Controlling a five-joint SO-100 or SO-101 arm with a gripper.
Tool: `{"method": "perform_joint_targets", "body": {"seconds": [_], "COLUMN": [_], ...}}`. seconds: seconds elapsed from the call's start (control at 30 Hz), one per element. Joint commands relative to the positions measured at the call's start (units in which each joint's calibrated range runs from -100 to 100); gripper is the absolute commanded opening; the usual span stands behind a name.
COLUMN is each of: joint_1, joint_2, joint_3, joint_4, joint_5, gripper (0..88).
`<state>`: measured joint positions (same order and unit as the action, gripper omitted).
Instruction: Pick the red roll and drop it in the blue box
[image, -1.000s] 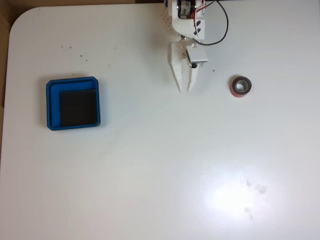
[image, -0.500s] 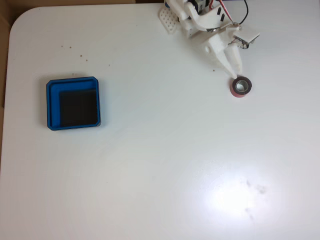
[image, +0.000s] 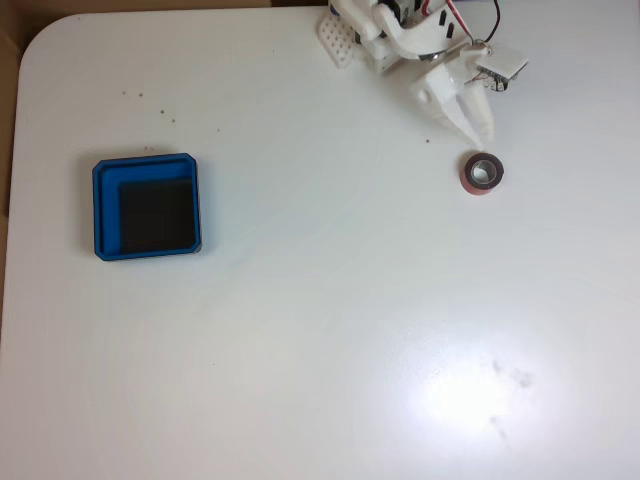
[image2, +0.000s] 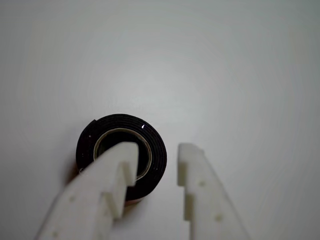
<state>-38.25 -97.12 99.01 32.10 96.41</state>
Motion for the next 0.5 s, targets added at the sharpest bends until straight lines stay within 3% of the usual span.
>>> {"method": "perform_joint_targets", "body": {"seconds": [0.0, 0.47], "joint_1": [-0.6, -0.1], "joint_2": [3.2, 40.2], "joint_3": [-3.6, -34.0], "joint_4": [0.0, 0.1], "joint_5": [-0.2, -0.2], "gripper": [1.5, 1.5]}}
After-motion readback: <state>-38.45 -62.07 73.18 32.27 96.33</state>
